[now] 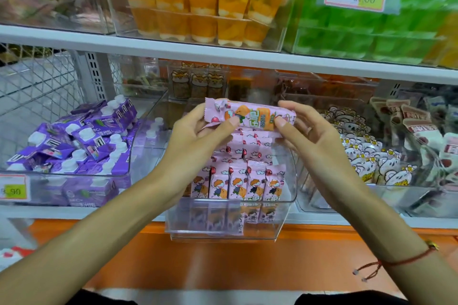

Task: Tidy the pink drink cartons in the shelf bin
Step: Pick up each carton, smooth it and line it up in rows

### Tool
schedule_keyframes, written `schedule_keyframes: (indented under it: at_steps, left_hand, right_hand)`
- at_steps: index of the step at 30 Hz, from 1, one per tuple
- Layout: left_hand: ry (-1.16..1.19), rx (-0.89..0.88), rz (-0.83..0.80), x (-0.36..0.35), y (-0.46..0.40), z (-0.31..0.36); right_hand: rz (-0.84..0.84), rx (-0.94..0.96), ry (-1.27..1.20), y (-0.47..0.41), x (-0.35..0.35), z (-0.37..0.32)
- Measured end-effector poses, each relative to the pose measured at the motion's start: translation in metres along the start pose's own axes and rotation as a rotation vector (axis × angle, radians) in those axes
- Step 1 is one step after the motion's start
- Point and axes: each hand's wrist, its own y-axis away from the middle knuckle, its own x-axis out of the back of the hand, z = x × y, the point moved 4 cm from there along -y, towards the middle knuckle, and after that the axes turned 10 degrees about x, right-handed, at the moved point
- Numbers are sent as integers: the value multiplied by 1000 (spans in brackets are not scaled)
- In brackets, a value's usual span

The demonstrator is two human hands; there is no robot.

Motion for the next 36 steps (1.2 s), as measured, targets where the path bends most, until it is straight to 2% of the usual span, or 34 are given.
schedule_keyframes:
  at_steps: [2, 4, 6, 8, 12, 14, 16, 18, 19, 22, 24, 26, 36]
  left_hand:
    - [8, -50, 89, 8, -4, 2]
    - [-56, -102, 181, 17, -10, 1]
    - [-147, -136, 214, 21, -14, -2]
    - [-220, -168, 178, 19, -18, -5]
    - [-284, -232, 43, -1, -32, -2]
    - [-269, -254, -2, -13, -38, -1]
    - [-235, -230, -36, -21, -46, -4]
    - [-279, -176, -48, -24, -54, -10]
    - [-379, -159, -38, -25, -59, -13]
    - [-934, -168, -90, -33, -73, -24]
    - [-1186, -180, -187, -42, -79, -33]
    - [-1317, -178, -242, -49, -82, -39]
    - [-1540, -163, -419, -62, -84, -39]
  right_hand:
    - [0, 76, 170, -4, 5, -1]
    - [-51, 172, 490, -13, 9, 0]
    - [-198, 199, 816, -26, 7, 5]
    - [-329, 231, 927, -38, 2, 5]
    - [-484, 236, 689, -54, -7, -12]
    - [-526, 233, 687, -54, -7, -18]
    - [-453, 223, 682, -51, 1, -21]
    - [-258, 271, 666, -44, 17, -25]
    - [-144, 290, 628, -38, 26, -26]
    - [79, 266, 379, -22, 47, -21]
    - [112, 206, 282, -15, 52, -12]
    - [116, 178, 250, -11, 53, -7]
    - [144, 96, 110, -15, 50, -6]
